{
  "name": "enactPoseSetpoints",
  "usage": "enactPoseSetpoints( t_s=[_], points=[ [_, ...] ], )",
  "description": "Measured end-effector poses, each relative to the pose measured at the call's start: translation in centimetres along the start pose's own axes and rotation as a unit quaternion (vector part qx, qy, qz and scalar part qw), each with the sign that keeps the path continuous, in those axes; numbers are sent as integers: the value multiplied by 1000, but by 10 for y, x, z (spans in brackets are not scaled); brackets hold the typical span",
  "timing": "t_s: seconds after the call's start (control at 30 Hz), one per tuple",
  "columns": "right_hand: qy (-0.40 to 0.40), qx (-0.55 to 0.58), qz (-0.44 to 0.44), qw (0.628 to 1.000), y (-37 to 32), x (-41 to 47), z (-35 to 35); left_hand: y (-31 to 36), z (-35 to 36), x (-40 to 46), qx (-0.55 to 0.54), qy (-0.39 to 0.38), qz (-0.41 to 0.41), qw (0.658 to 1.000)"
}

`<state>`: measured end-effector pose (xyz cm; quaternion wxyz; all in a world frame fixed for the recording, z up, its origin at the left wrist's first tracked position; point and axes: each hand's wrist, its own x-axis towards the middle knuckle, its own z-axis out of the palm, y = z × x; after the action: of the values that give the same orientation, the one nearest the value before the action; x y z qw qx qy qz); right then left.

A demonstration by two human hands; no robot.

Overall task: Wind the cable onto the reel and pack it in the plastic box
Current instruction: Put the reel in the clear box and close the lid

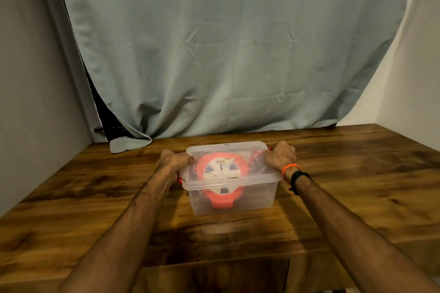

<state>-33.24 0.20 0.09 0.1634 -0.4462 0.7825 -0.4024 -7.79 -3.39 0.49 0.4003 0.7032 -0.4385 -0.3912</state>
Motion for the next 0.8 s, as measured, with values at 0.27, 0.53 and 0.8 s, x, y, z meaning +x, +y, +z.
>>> enactPoseSetpoints(
  t_s=[0.27,0.53,0.8],
  points=[
    [9,-12,-25,1000,2,-2,2,7,13,-7,129,82,96,984],
    [5,-38,-35,999,6,-1,4,5,23,-9,267,114,176,941],
    [28,-154,-313,937,4,-26,-5,-3,14,-43,314,6,398,862]
  ],
)
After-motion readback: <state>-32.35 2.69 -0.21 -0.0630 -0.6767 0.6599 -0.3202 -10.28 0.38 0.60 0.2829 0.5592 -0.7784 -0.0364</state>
